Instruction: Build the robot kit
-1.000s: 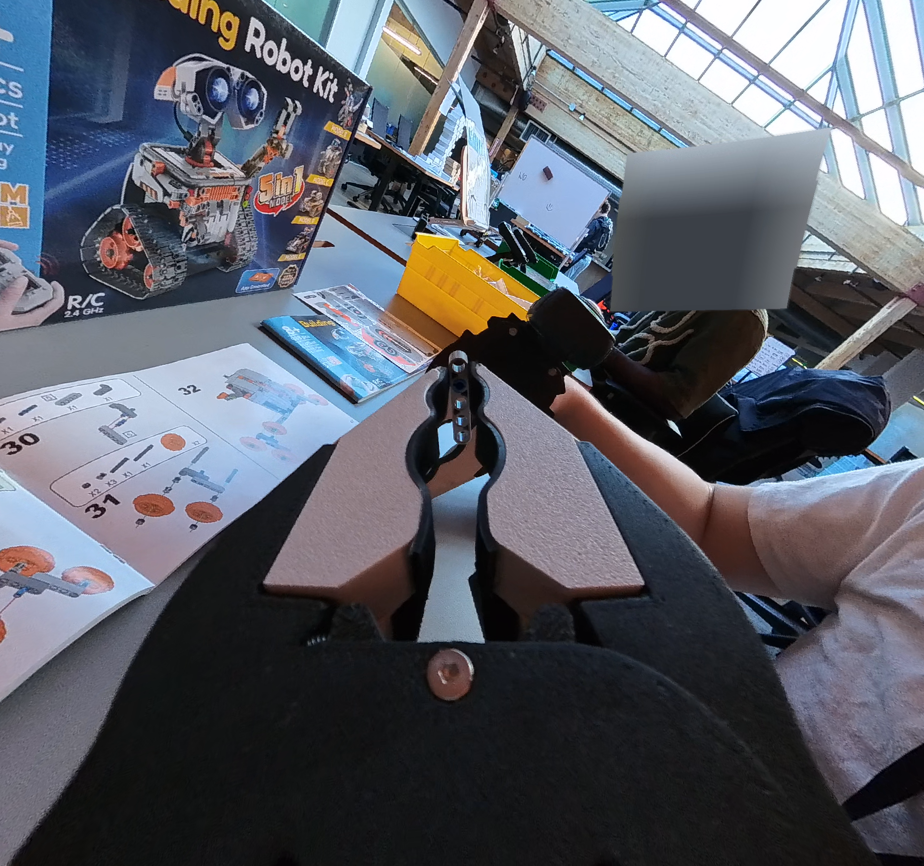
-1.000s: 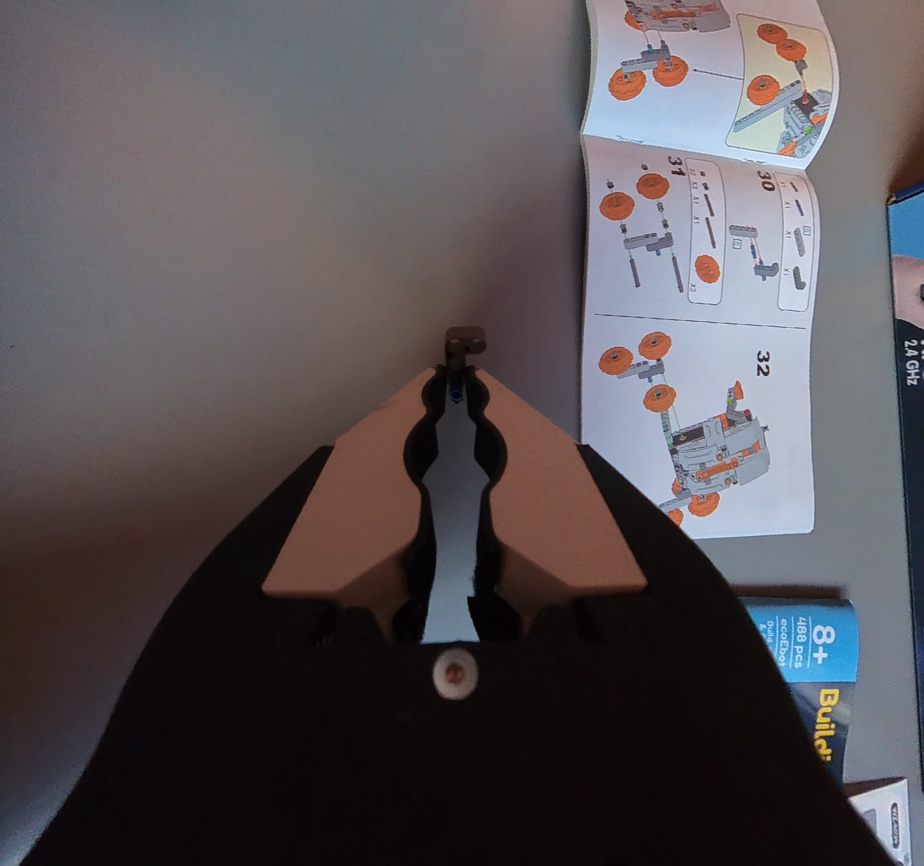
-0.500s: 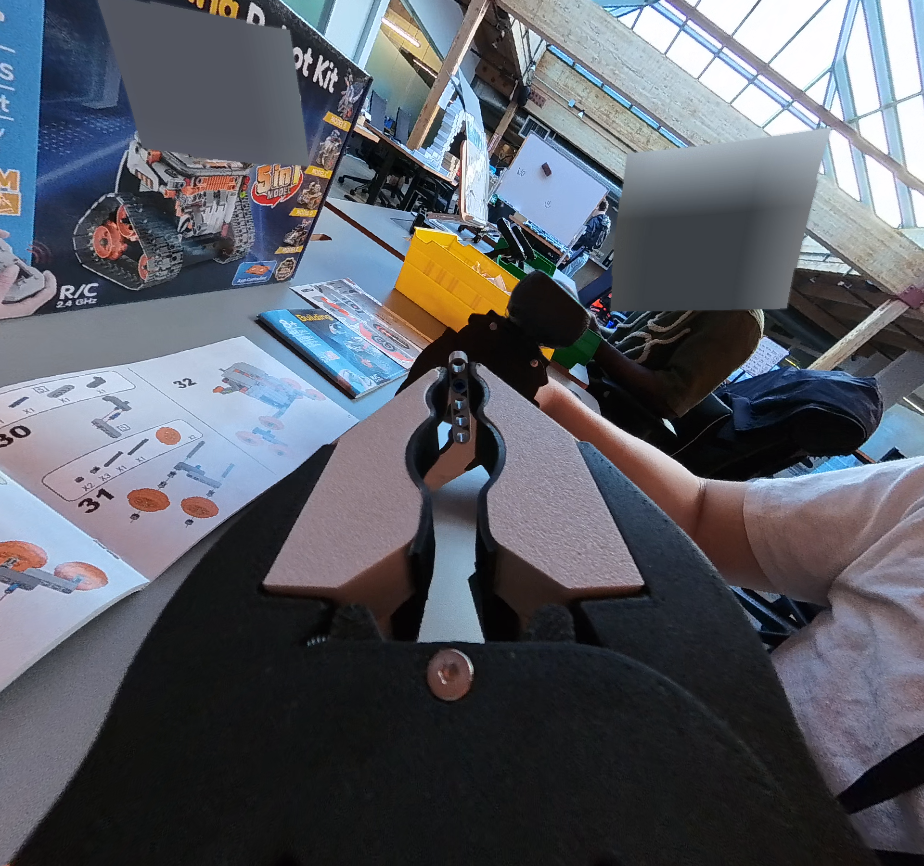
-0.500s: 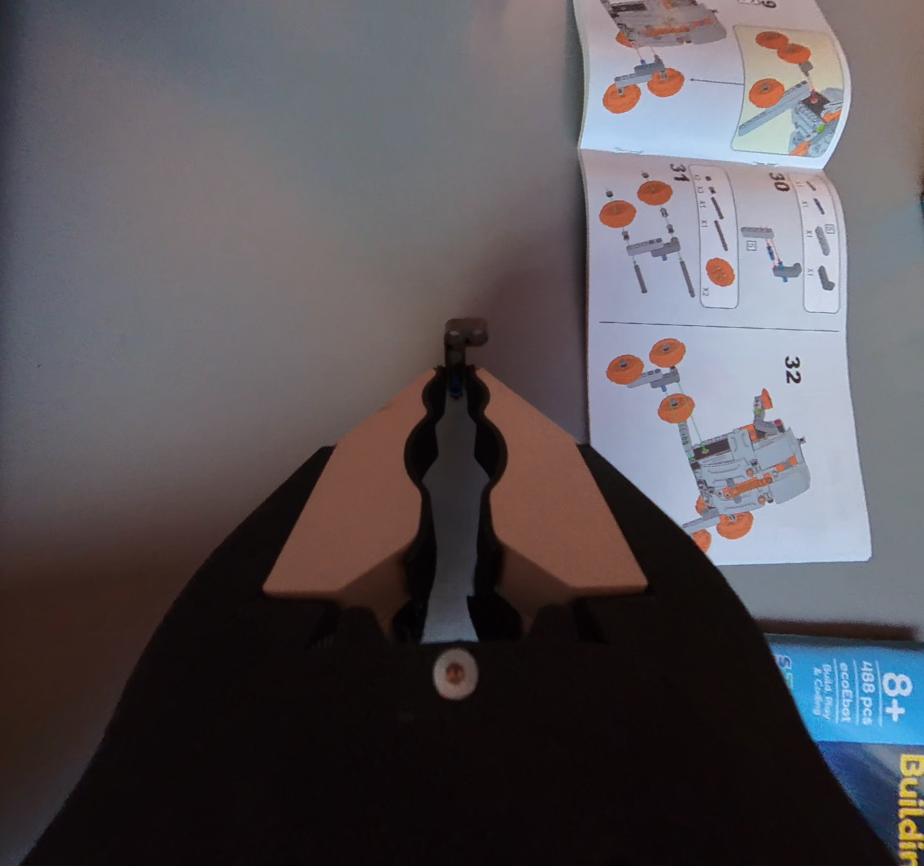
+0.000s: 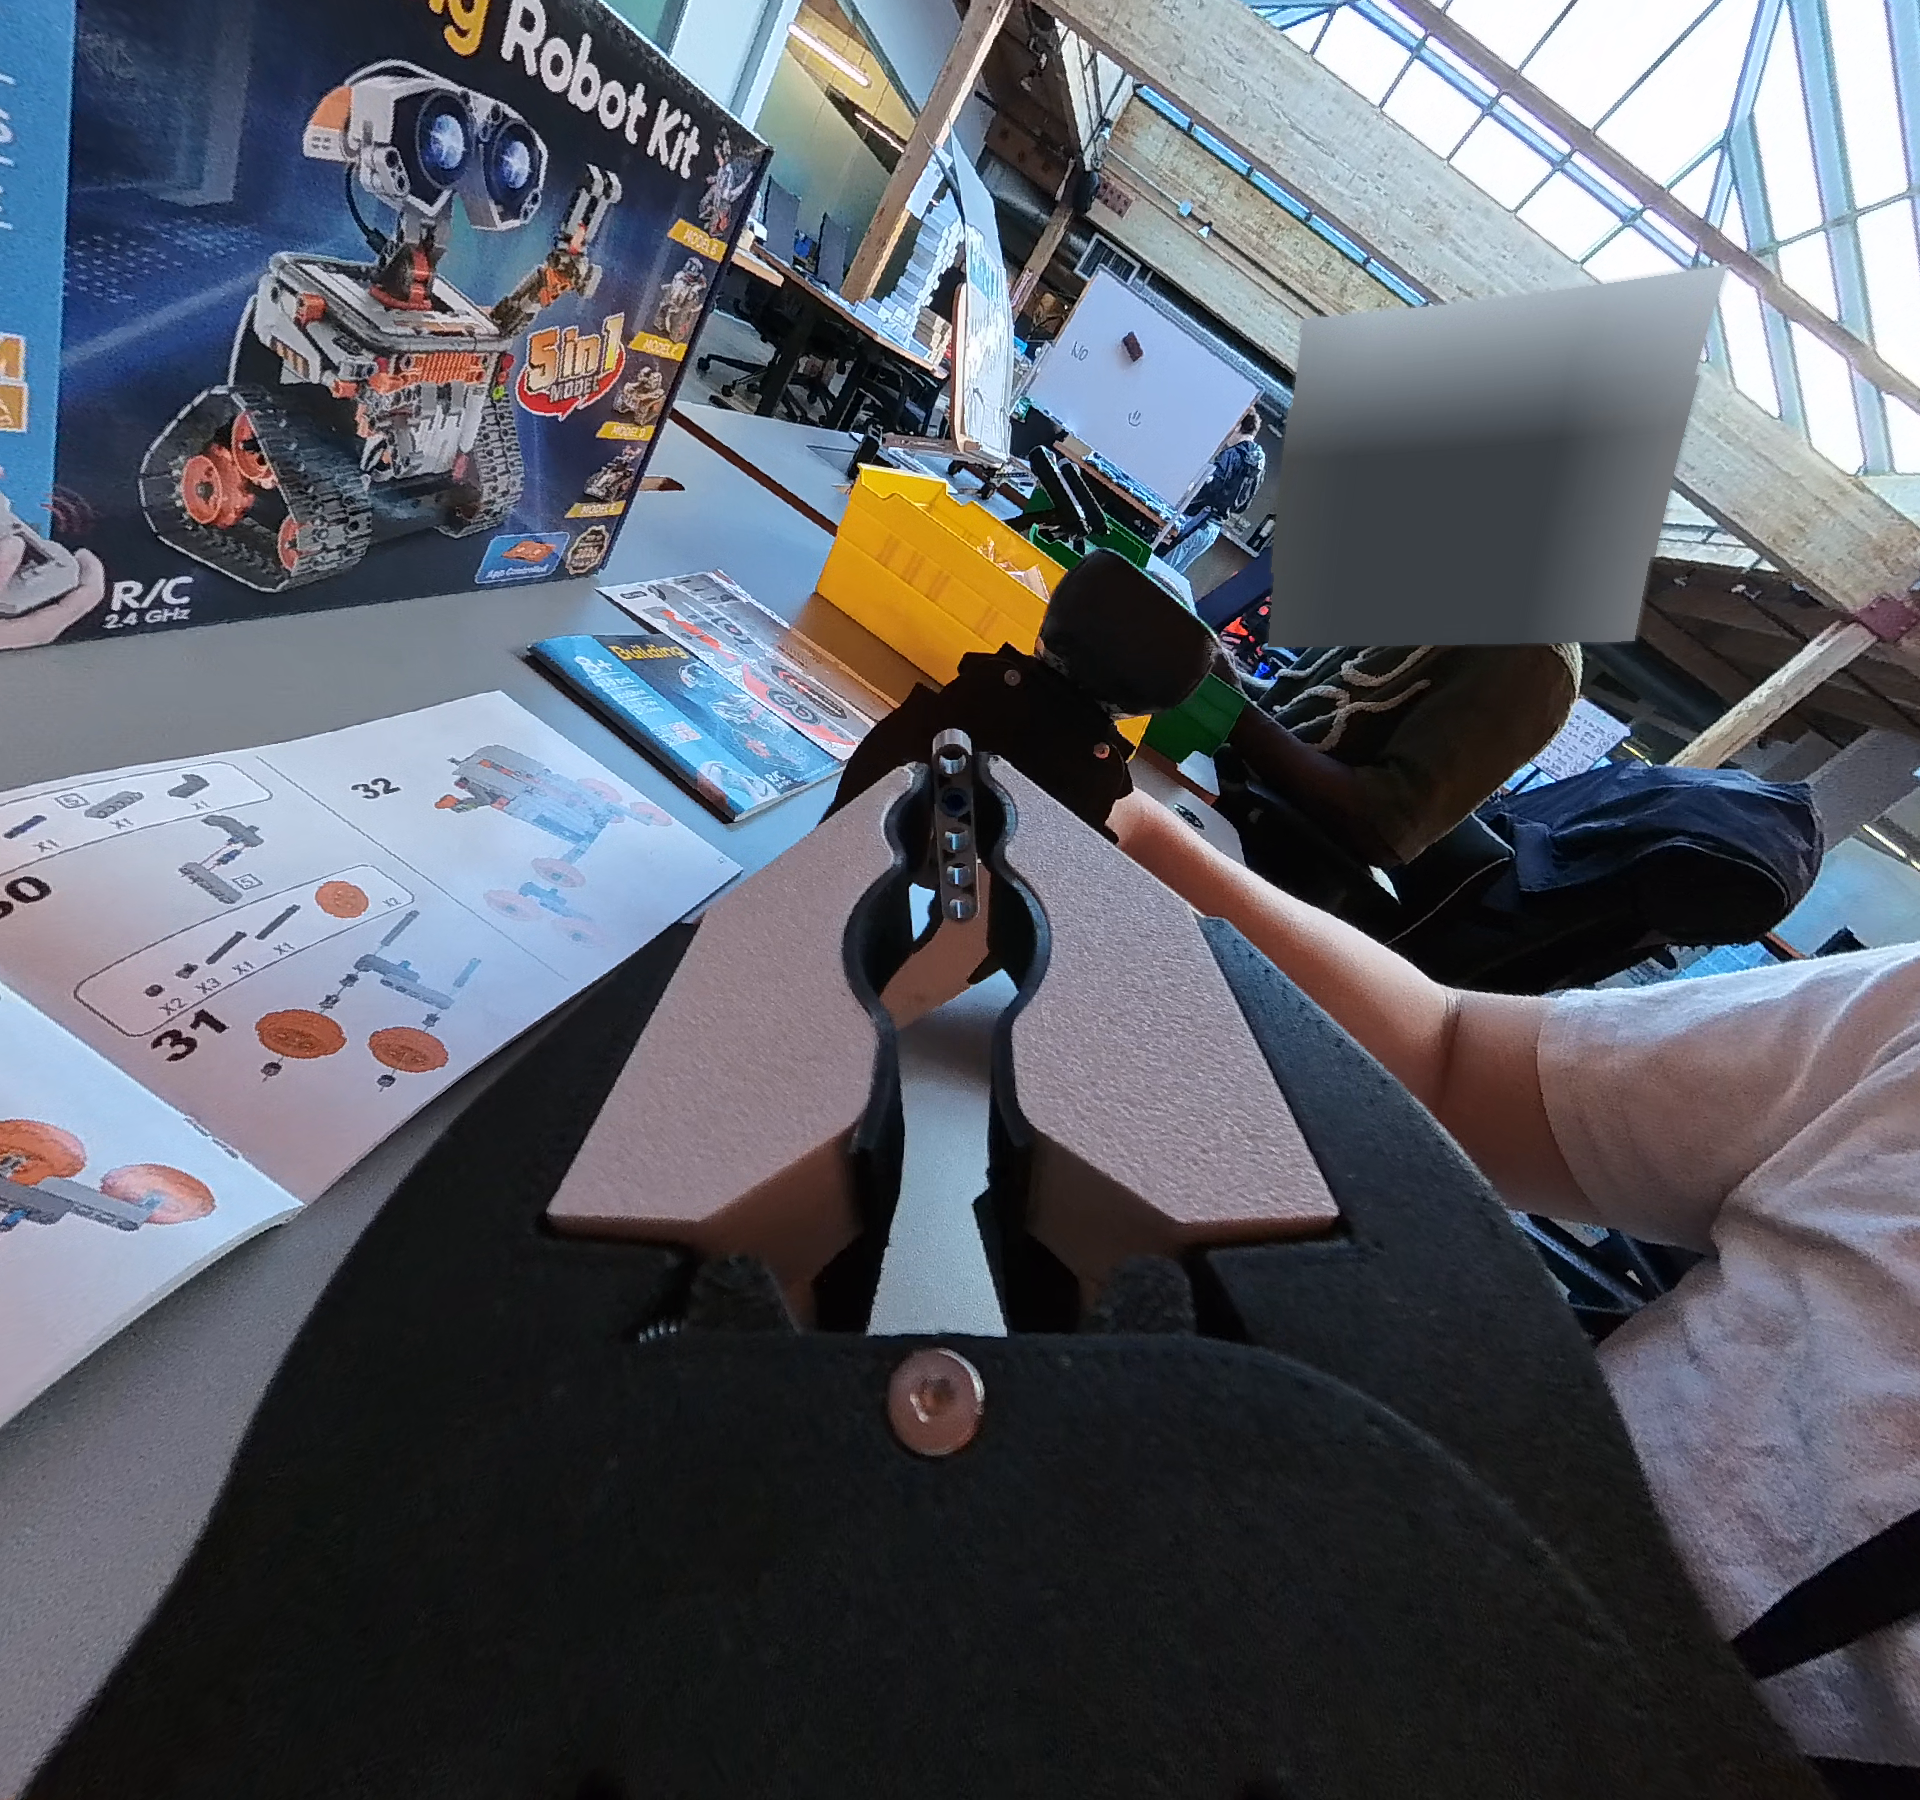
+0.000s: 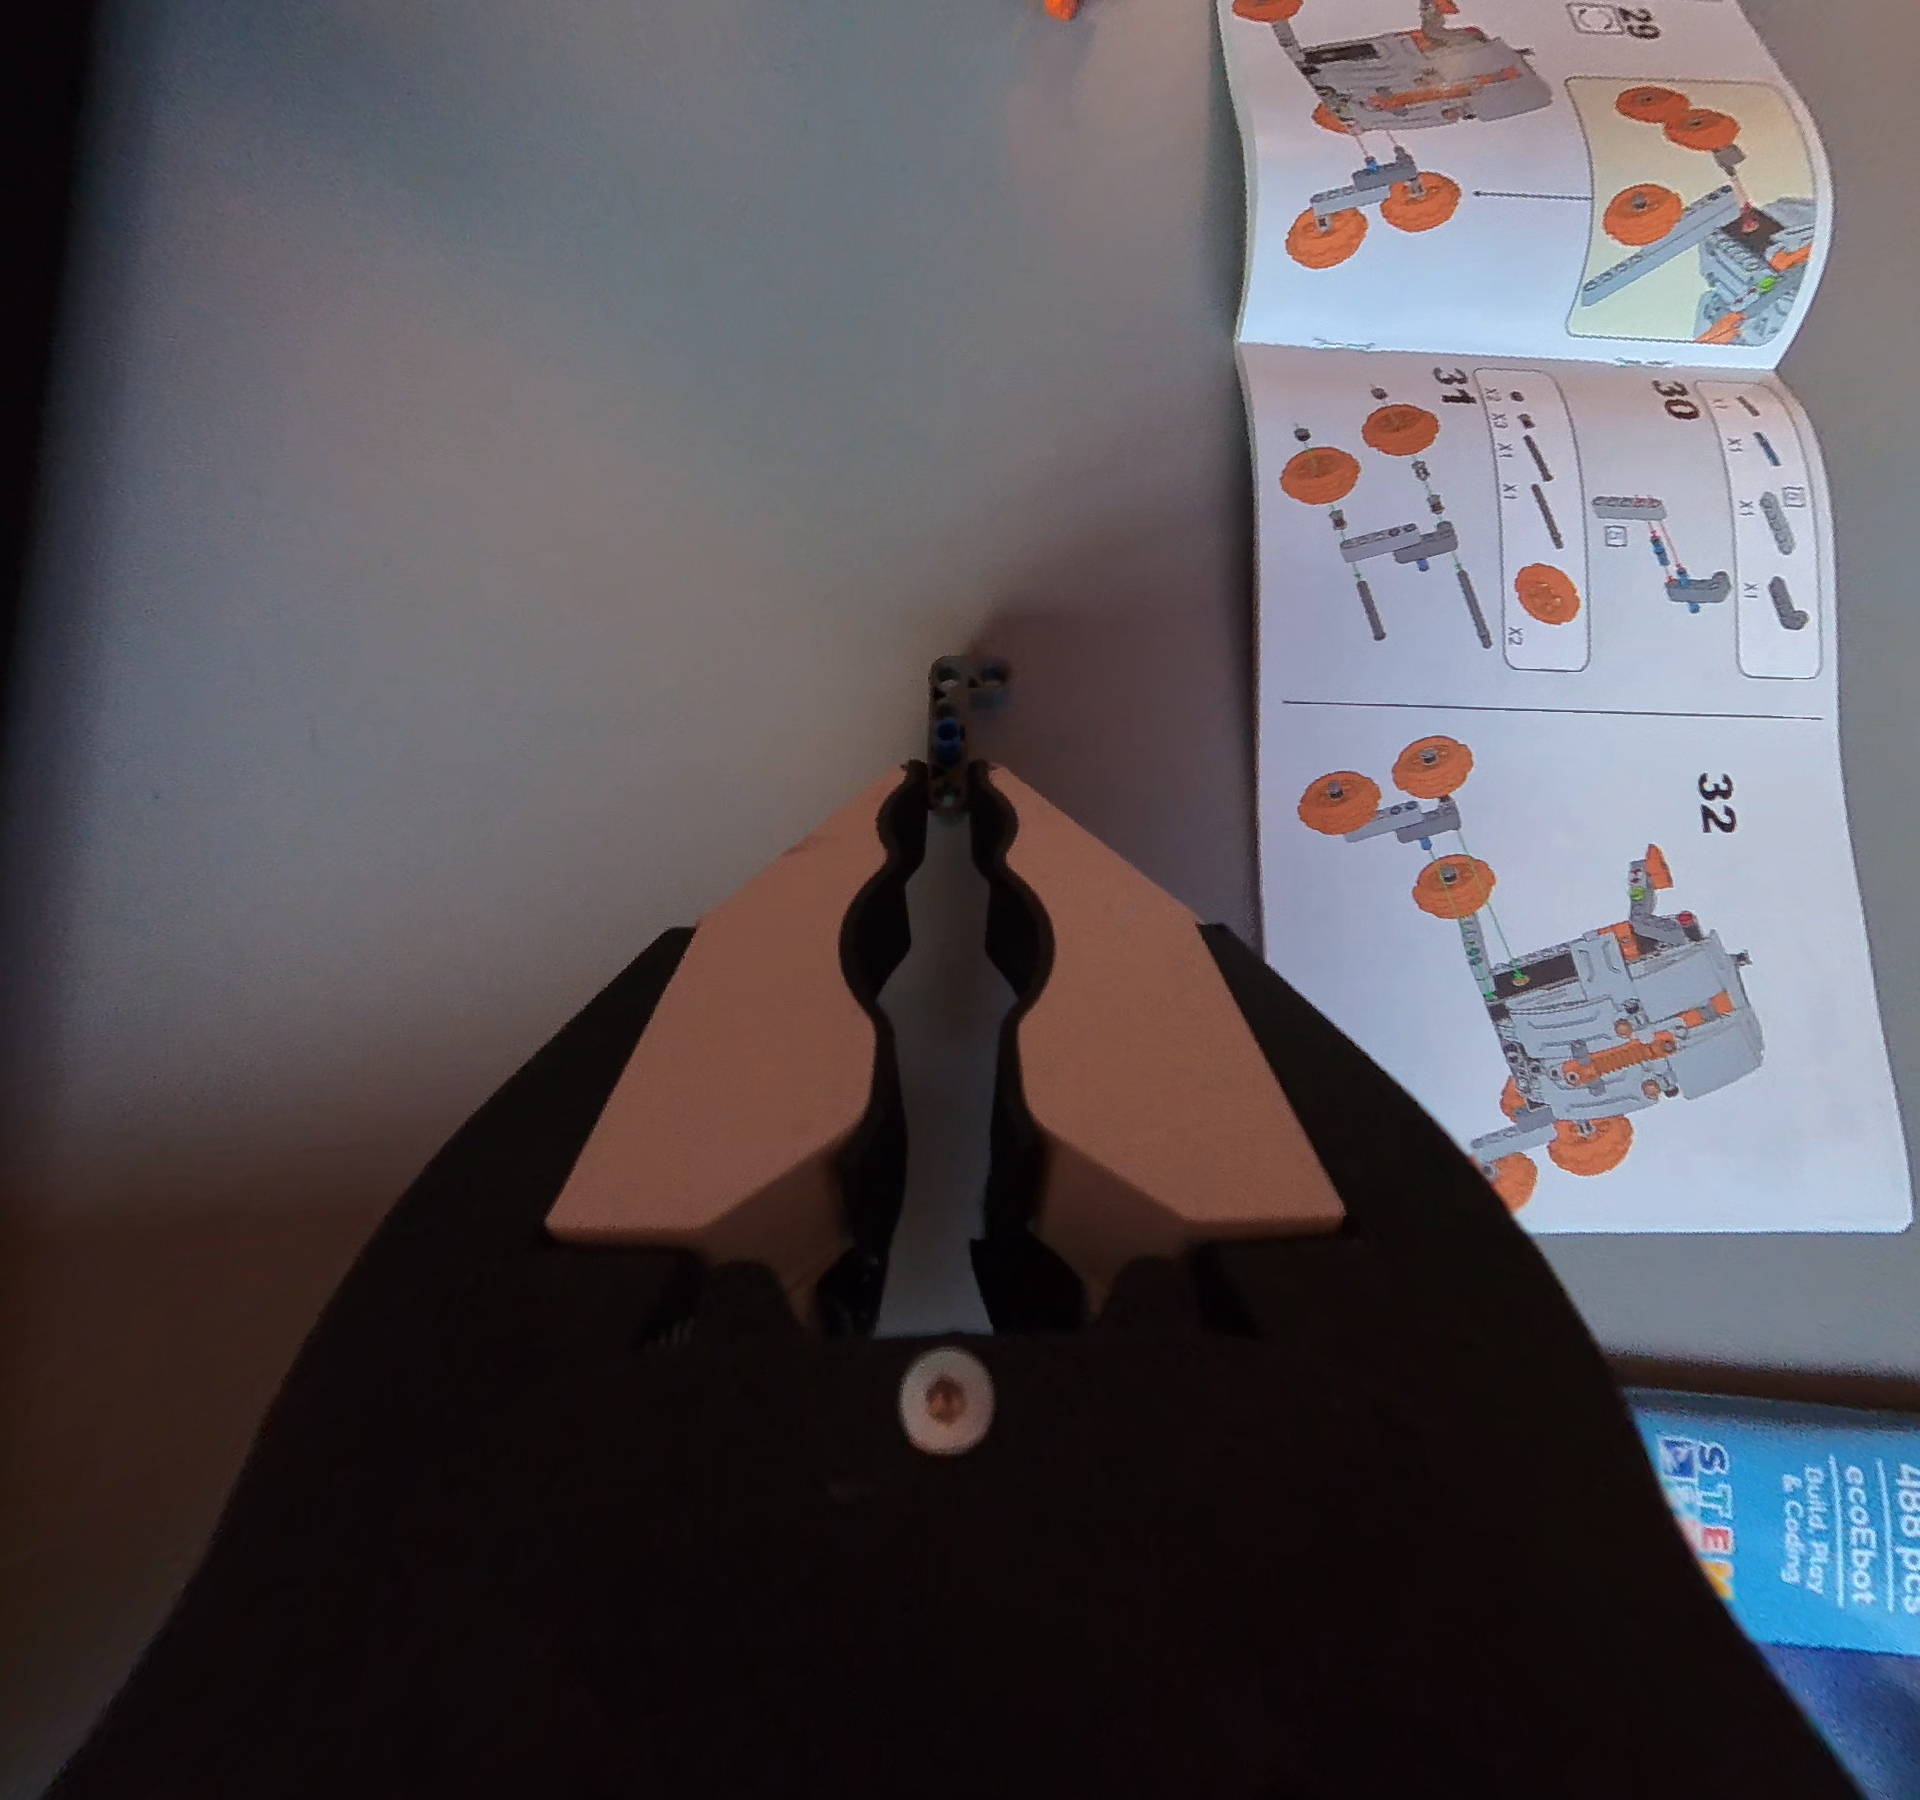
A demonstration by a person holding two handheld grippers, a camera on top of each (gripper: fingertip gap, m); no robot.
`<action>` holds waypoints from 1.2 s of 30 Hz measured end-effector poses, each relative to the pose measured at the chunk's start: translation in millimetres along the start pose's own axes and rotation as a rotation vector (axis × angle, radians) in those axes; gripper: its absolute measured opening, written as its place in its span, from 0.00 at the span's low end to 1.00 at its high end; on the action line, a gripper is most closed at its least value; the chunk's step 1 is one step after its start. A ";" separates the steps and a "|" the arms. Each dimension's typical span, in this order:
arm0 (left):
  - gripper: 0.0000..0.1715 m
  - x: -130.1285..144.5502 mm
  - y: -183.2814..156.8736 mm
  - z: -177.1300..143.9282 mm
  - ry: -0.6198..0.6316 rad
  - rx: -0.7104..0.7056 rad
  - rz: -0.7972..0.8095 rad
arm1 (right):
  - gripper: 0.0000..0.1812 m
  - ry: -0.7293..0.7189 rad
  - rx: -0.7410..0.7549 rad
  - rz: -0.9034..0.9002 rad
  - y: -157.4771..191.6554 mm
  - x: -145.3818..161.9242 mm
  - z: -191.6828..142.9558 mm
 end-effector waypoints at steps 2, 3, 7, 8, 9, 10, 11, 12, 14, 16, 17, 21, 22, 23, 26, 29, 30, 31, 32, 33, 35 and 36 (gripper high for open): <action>0.03 -0.1 -0.3 0.0 -0.001 0.000 0.001 | 0.04 0.020 0.000 0.000 1.0 0.8 1.1; 0.03 -0.1 -0.2 -0.1 -0.001 0.001 0.001 | 0.04 0.030 0.010 -0.008 1.4 0.4 1.3; 0.03 0.0 0.0 -0.2 -0.001 0.003 -0.002 | 0.06 0.079 0.050 -0.032 2.2 -0.8 3.5; 0.03 -0.1 -0.1 -0.2 -0.001 0.003 -0.002 | 0.06 0.086 0.051 -0.035 2.9 -0.8 4.2; 0.03 -0.2 0.0 -0.3 -0.001 0.002 -0.001 | 0.07 0.086 0.053 -0.034 3.0 -1.5 4.3; 0.03 -0.3 -0.1 -0.4 -0.002 0.001 0.000 | 0.08 0.082 0.054 -0.034 3.2 -2.6 3.9; 0.03 -0.3 -0.3 -0.5 -0.001 0.002 0.000 | 0.08 0.077 0.055 -0.035 3.4 -4.0 3.3; 0.03 -0.2 -0.2 -0.3 0.000 0.002 0.000 | 0.08 0.075 0.061 -0.035 2.9 -5.0 2.9; 0.03 0.1 -0.1 -0.1 0.001 0.003 -0.001 | 0.09 0.074 0.071 -0.041 2.8 -6.9 2.6; 0.03 0.3 -0.1 0.3 0.002 0.003 -0.002 | 0.09 0.083 0.069 -0.042 3.1 -7.2 3.9; 0.03 0.4 -0.2 0.4 0.004 0.004 -0.002 | 0.09 0.091 0.065 -0.043 3.4 -7.2 4.9; 0.03 0.2 -1.0 0.1 0.005 0.006 -0.002 | 0.10 0.120 0.063 -0.048 1.8 -9.1 5.8; 0.03 0.1 -1.3 0.1 0.006 0.006 -0.002 | 0.12 0.132 0.061 -0.045 1.8 -9.9 5.3; 0.03 -0.1 -1.6 -0.2 0.005 0.008 -0.002 | 0.14 0.154 0.058 -0.036 2.0 -10.0 4.3; 0.03 -0.7 -2.8 -0.6 0.006 0.009 0.002 | 0.15 0.199 0.085 -0.025 1.5 -14.6 -4.3; 0.03 -3.6 -4.0 -3.3 -0.011 0.007 0.006 | 0.15 0.285 0.069 0.013 0.8 -14.9 -12.4; 0.03 -6.5 -3.4 -6.2 -0.033 -0.007 0.011 | 0.15 0.307 0.054 0.017 1.2 -16.6 -14.5; 0.03 -10.7 -2.4 -10.5 -0.071 -0.027 0.018 | 0.15 0.319 0.054 0.015 -0.3 -19.1 -16.4; 0.03 -15.9 -1.1 -15.5 -0.123 -0.049 0.022 | 0.14 0.329 0.047 0.012 -1.1 -21.0 -17.7; 0.03 -20.8 1.6 -21.5 -0.186 -0.084 0.022 | 0.13 0.334 0.042 0.011 -2.4 -22.6 -18.3; 0.03 -24.9 7.8 -29.6 -0.256 -0.141 0.020 | 0.12 0.360 0.022 0.013 -4.0 -21.6 -17.8; 0.03 -24.3 12.1 -30.6 -0.252 -0.166 0.007 | 0.12 0.385 0.015 0.016 -4.3 -19.3 -17.1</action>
Point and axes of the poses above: each gripper's, where its closed fingertips meet, z out along the fingers, x out of its underside, y = z × x across the jaws, the point moved 3 cm from there along -z, back along the fingers, and after that the axes turned 15 degrees about y, right-handed, at the moved point
